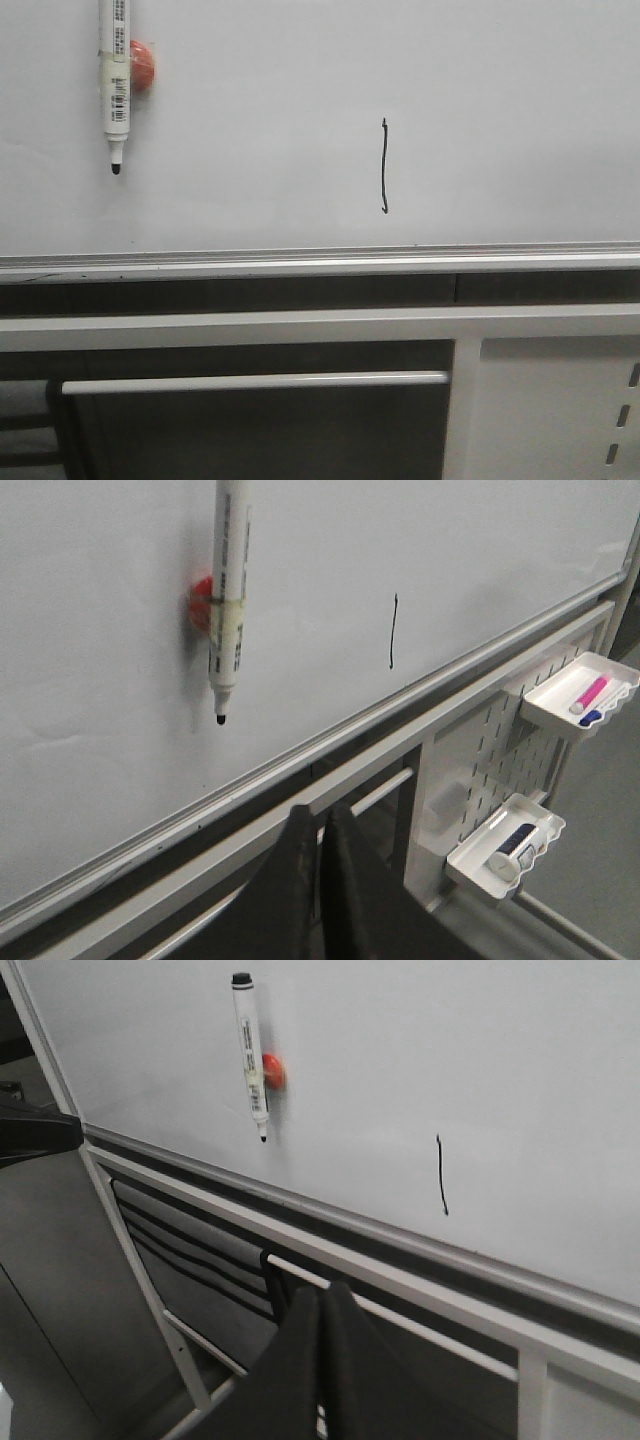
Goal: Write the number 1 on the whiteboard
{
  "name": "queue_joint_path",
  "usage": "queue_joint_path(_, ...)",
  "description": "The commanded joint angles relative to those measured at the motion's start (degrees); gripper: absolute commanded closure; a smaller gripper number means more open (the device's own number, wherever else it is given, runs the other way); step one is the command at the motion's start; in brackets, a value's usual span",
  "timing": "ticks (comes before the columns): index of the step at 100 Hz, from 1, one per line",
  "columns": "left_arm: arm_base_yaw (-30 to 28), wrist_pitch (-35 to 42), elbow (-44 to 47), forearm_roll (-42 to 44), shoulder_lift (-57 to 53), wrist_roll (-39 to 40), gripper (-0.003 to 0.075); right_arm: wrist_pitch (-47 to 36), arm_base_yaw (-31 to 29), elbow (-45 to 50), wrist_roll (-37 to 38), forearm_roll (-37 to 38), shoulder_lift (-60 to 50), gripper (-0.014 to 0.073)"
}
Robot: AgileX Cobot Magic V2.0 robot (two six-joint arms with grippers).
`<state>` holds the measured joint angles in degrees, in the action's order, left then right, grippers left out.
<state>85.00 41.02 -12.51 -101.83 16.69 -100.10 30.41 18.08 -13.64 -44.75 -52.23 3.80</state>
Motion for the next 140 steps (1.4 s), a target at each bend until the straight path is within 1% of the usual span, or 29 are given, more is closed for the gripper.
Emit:
queue_joint_path(1,0.4,-1.5,0.1,-1.1,0.4,0.6,0.0741,-5.9,-0.3,0.3,0.1,-5.0,0.3,0.0657)
queue_joint_path(12,0.4,-1.6,1.9,-2.2,0.4,0.8,0.0741,-7.0,-0.3,0.9,0.1,-5.1,0.3,0.0657)
queue_joint_path(34,0.4,-1.9,1.7,-0.1,0.4,1.1,0.0741,-7.0,-0.3,0.9,0.1,-5.4,0.3,0.0657)
queue_joint_path(71,0.4,-2.2,1.7,-3.5,0.4,2.3,0.0741,-7.0,-0.3,0.9,0.1,-5.4,0.3,0.0657)
queue_joint_path(140,0.4,-2.2,1.7,-3.5,0.4,2.3,0.0741,-7.0,-0.3,0.9,0.1,-5.4,0.3,0.0657)
